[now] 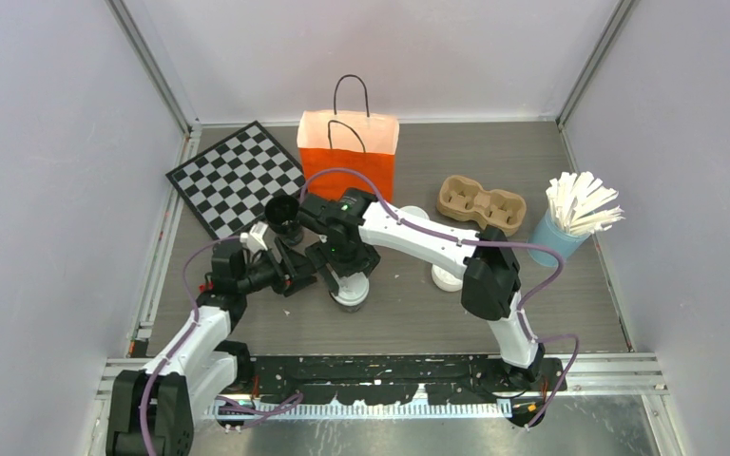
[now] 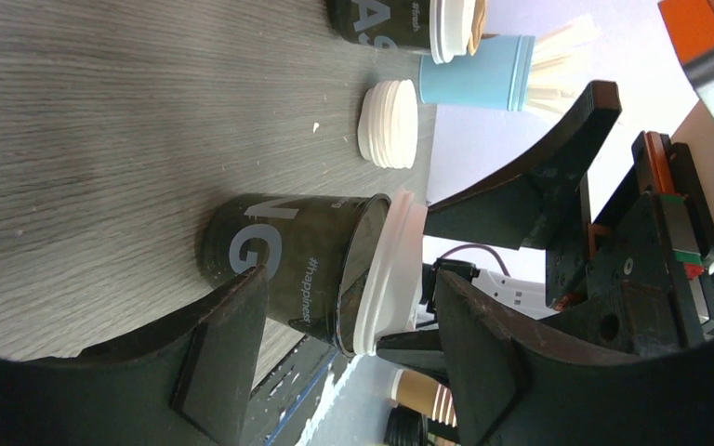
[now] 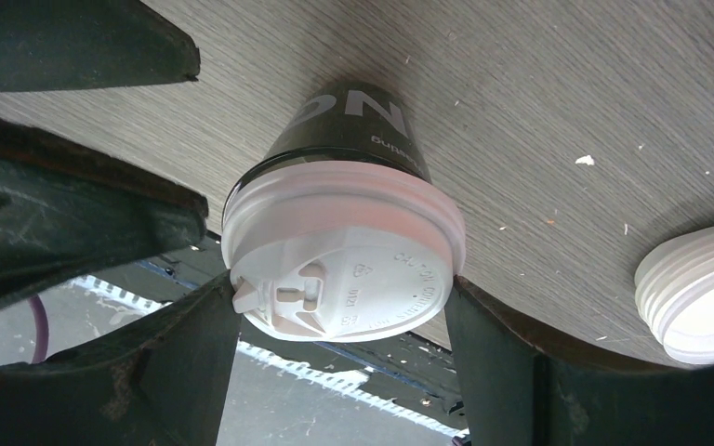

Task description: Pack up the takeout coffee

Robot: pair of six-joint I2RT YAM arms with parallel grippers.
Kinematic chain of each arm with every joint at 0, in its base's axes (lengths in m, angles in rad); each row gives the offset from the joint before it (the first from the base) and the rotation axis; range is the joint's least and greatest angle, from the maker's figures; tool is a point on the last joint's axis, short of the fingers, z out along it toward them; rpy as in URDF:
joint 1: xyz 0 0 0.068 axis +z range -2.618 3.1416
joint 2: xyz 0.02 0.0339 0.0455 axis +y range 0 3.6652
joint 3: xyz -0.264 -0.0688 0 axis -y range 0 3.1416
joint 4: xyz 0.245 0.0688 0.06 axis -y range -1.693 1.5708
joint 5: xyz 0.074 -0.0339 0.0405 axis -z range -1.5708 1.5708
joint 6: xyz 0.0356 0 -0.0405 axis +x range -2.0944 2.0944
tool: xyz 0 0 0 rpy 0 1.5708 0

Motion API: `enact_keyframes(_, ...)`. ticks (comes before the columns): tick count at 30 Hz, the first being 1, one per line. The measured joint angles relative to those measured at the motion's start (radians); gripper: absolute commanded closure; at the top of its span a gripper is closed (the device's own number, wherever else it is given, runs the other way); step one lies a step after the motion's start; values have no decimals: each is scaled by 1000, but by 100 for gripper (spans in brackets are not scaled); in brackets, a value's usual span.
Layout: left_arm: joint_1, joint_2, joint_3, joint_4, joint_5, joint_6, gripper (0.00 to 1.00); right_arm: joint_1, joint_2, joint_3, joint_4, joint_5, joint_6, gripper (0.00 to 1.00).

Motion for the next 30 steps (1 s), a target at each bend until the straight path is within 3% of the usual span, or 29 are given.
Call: enact_keyframes(30,-112,90,-9,81,-20,22,32,-2,13,11,0,-21,-10,25)
